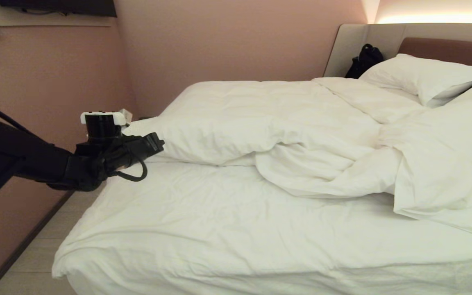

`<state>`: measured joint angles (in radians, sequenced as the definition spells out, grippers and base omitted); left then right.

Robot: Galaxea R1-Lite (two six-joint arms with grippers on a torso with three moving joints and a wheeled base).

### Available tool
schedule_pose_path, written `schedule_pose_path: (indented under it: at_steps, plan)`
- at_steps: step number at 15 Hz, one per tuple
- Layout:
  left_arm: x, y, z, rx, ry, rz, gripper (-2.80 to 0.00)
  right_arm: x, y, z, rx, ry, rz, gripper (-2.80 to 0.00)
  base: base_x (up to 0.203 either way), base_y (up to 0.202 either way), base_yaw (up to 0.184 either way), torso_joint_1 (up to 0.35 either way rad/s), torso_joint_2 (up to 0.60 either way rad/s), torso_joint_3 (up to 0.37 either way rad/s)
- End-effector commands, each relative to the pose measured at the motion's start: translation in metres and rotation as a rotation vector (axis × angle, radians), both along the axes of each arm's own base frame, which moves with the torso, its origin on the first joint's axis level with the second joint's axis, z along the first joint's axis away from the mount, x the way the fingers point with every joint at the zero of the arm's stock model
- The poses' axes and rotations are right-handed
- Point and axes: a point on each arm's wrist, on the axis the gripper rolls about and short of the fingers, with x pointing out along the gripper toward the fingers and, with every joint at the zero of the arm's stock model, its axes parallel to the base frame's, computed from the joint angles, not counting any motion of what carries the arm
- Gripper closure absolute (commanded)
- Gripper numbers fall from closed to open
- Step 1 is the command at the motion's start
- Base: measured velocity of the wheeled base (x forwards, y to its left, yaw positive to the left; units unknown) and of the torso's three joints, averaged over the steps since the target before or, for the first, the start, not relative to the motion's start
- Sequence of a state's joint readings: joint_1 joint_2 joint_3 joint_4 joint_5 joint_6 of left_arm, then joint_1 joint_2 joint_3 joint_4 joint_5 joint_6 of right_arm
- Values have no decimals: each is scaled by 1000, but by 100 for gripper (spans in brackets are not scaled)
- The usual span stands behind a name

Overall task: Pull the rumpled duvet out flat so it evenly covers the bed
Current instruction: Hold the folded corner of the quilt

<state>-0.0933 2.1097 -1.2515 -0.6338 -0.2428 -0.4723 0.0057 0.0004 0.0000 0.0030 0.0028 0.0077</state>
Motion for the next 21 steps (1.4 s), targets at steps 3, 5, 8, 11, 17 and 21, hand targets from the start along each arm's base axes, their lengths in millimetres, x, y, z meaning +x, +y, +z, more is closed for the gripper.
schedule_pose_path:
  at_steps: [3,5,8,11,17,21]
  plan:
    - [25,-10,-28,0,31,-9,0,0,0,0,0,0,1,0,0,0,0,0,0,0]
    - [27,-12,-30,7,32,-11,0,0,0,0,0,0,1,0,0,0,0,0,0,0]
    - [44,-17,-21,37,-35,-24,0,0,0,0,0,0,1,0,0,0,0,0,0,0]
    - [52,-18,-15,98,-54,-39,0,0,0,0,0,0,1,0,0,0,0,0,0,0]
    - [72,-20,-41,258,-76,-49,0,0,0,0,0,0,1,0,0,0,0,0,0,0]
    - [88,-21,-36,288,-96,-37,0,0,0,0,0,0,1,0,0,0,0,0,0,0]
